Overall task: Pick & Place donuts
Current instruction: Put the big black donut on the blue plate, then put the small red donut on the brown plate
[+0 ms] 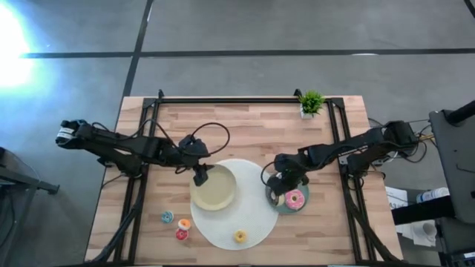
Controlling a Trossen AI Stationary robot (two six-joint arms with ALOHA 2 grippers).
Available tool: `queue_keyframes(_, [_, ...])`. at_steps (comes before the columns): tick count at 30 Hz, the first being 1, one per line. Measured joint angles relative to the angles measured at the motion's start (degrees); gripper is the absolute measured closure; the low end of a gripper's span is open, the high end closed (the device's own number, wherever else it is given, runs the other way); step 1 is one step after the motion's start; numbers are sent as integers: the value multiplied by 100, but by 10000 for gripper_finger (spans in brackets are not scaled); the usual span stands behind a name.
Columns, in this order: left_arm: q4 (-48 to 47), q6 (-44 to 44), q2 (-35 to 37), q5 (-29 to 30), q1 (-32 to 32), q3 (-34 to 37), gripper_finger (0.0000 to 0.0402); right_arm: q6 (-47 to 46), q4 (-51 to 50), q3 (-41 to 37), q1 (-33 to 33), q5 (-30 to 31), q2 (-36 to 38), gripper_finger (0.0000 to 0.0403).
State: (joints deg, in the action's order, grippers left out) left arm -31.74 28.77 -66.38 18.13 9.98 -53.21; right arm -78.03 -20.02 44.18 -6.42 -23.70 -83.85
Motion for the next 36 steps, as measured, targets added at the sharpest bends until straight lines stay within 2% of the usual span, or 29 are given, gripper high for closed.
queue_keyframes(3, [-4,5,-1,-1,0,0,202,41,-119,0,0,4,-53,374])
queue_keyframes(13, [-5,37,-1,0,0,0,202,194,-1091,98,0,158,-15,276])
queue_keyframes(18, [-159,37,-1,2,-2,0,202,555,-1991,416,-1,661,-11,248])
queue_keyframes(23, [-727,196,-1,118,-14,0,202,974,-2648,793,0,1070,-11,215])
queue_keyframes(25, [-1101,410,-1,351,-17,2,202,1067,-2873,983,-14,1401,-9,198])
queue_keyframes(27, [-1447,594,-1,536,-42,40,202,1201,-3025,1235,-77,2025,24,182])
queue_keyframes(32, [-1545,1384,-4,488,-316,472,202,1857,-3150,1949,-238,3353,103,150])
queue_keyframes(36, [-1531,1796,-73,334,-888,858,202,1982,-3526,2356,-134,3754,96,139])
